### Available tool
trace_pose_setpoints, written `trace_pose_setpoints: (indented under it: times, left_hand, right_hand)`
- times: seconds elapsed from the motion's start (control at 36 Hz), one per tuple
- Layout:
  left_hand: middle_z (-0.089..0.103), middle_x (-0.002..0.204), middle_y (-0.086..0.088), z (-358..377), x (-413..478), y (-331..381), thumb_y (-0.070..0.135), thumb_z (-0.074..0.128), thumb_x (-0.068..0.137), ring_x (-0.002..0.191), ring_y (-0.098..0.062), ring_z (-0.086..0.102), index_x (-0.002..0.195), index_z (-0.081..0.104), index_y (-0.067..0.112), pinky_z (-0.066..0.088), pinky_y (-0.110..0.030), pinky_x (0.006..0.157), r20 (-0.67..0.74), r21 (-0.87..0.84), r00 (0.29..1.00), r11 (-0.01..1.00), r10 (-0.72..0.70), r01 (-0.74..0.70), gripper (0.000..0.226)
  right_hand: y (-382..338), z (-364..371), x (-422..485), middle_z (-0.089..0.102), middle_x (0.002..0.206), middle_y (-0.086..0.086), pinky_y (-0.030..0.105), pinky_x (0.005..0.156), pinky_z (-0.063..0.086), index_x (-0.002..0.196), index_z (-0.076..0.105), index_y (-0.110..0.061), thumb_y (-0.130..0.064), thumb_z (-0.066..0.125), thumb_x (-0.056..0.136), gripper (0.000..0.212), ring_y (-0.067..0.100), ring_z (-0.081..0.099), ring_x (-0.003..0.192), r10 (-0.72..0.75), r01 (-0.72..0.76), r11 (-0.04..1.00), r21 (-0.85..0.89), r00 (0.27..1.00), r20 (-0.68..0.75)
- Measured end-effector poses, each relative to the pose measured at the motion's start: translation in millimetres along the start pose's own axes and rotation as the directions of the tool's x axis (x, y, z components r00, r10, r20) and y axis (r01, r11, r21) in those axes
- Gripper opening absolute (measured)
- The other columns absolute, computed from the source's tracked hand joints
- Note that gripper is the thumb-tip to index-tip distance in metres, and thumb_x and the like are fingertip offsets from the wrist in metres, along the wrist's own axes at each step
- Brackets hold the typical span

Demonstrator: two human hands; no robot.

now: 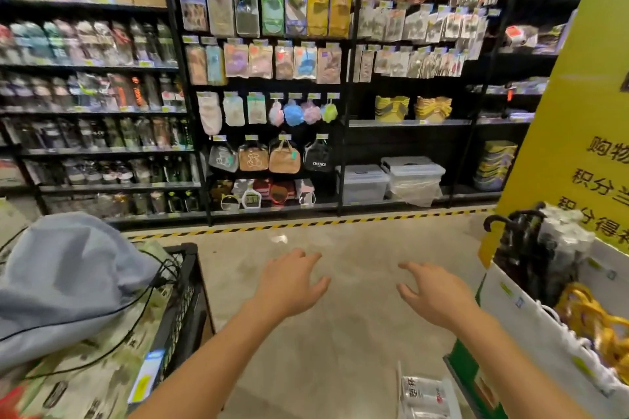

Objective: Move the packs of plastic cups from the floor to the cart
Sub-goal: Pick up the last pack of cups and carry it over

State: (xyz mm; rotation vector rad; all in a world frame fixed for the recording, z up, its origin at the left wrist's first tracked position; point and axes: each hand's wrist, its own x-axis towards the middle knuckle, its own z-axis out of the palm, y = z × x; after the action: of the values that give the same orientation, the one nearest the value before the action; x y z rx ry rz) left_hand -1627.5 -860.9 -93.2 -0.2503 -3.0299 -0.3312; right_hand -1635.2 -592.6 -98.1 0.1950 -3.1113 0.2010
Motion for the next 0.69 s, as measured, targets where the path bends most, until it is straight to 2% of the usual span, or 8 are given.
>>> trace_pose_setpoints:
  times: [0.19, 0.33, 0.44, 0.56, 0.69]
  left_hand:
    - [0.053, 0.138, 0.004, 5, 133, -6, 0.062, 0.04, 0.093, 0.123, -0.017, 0.052, 0.144, 0.04, 0.033, 0.045, -0.038, 0.101, 0.013, 0.055, 1.0, 0.998, 0.028, -0.028, 0.059]
    - [0.051, 0.141, 0.004, 18, 218, 1, 0.063, 0.04, 0.092, 0.125, -0.018, 0.05, 0.145, 0.039, 0.034, 0.045, -0.04, 0.102, 0.032, 0.057, 0.995, 0.993, 0.099, -0.101, 0.06]
    - [0.053, 0.139, 0.005, 41, 286, 14, 0.063, 0.042, 0.092, 0.124, -0.017, 0.05, 0.144, 0.039, 0.035, 0.043, -0.041, 0.105, 0.075, 0.029, 0.98, 0.982, 0.186, -0.189, 0.06]
    - [0.052, 0.139, 0.006, 70, 358, 38, 0.063, 0.043, 0.092, 0.124, -0.017, 0.05, 0.145, 0.039, 0.036, 0.042, -0.041, 0.106, 0.117, -0.006, 0.937, 0.943, 0.33, -0.331, 0.06]
    - [0.051, 0.139, 0.006, 105, 440, 69, 0.061, 0.041, 0.093, 0.125, -0.017, 0.048, 0.146, 0.038, 0.035, 0.042, -0.041, 0.105, 0.175, -0.067, 0.828, 0.845, 0.533, -0.53, 0.059]
  right_hand:
    - [27, 6, 122, 0.052, 0.141, -0.006, 0.033, 0.084, 0.049, 0.146, 0.039, -0.034, -0.051, 0.04, 0.098, 0.051, 0.019, 0.057, 0.12, 0.032, -0.031, 0.998, 0.049, 1.0, 0.0]
    - [57, 15, 184, 0.051, 0.141, -0.004, 0.038, 0.087, 0.052, 0.148, 0.036, -0.034, -0.052, 0.04, 0.098, 0.053, 0.022, 0.058, 0.116, 0.102, -0.104, 0.991, 0.078, 0.994, 0.03]
    - [84, 20, 219, 0.056, 0.135, -0.004, 0.041, 0.086, 0.054, 0.145, 0.037, -0.035, -0.053, 0.041, 0.097, 0.052, 0.023, 0.06, 0.113, 0.193, -0.192, 0.979, 0.063, 0.981, -0.004]
    - [116, 28, 246, 0.057, 0.136, -0.001, 0.039, 0.086, 0.053, 0.146, 0.038, -0.031, -0.05, 0.042, 0.099, 0.051, 0.023, 0.059, 0.115, 0.309, -0.308, 0.95, 0.053, 0.951, -0.017]
    - [149, 48, 266, 0.058, 0.131, 0.001, 0.041, 0.086, 0.053, 0.145, 0.04, -0.03, -0.05, 0.042, 0.098, 0.051, 0.025, 0.059, 0.114, 0.511, -0.509, 0.859, 0.047, 0.86, -0.021]
